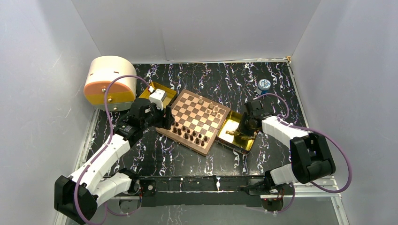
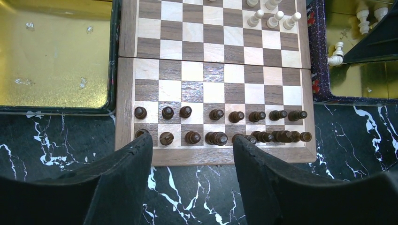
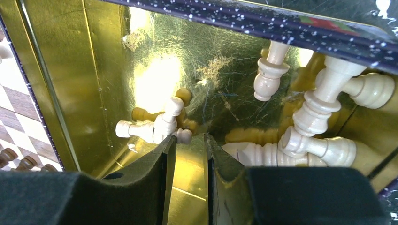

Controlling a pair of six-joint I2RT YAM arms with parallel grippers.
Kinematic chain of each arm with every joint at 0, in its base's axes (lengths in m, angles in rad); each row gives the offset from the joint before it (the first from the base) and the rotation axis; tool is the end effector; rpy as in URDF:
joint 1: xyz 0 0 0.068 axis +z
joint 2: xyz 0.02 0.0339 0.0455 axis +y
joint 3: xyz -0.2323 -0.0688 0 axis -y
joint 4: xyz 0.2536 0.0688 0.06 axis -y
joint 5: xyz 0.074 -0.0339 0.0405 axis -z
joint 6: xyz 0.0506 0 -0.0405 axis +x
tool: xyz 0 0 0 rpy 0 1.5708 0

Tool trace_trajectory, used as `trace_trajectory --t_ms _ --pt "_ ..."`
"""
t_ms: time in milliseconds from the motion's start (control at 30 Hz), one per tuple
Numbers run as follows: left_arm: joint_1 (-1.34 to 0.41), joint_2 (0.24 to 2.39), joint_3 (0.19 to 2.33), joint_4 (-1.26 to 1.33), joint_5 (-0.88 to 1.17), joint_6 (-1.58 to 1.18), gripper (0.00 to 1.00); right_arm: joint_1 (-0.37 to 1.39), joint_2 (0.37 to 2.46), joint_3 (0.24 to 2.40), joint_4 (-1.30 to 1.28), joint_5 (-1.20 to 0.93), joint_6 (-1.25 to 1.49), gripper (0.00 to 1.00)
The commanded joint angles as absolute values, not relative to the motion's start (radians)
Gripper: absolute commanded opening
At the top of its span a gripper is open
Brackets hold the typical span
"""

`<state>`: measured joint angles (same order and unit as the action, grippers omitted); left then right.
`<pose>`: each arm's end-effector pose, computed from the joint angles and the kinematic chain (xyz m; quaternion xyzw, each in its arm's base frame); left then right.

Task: Set up the chess pieces on the board
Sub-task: Pick up the chess piece from the storage box.

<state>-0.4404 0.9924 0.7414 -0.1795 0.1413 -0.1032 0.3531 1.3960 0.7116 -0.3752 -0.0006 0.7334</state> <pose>0.2379 -0.1200 0.2514 0.1785 0.8214 -0.2018 0.5027 0.2580 0.0951 0.1197 0.1828 0.9501 0.1309 0.2163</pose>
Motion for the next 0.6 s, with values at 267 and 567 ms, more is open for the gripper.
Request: trace_trajectory --t_ms 267,567 --pt "-0.443 0.965 0.73 -0.163 0.129 -0.089 0.64 0.332 1.363 0.695 -0.244 -0.115 0.758 0.36" --pt "-0.443 0.976 0.733 -0.163 0.132 -0.087 0.64 0.332 1.31 0.676 -0.252 -0.123 0.686 0.38"
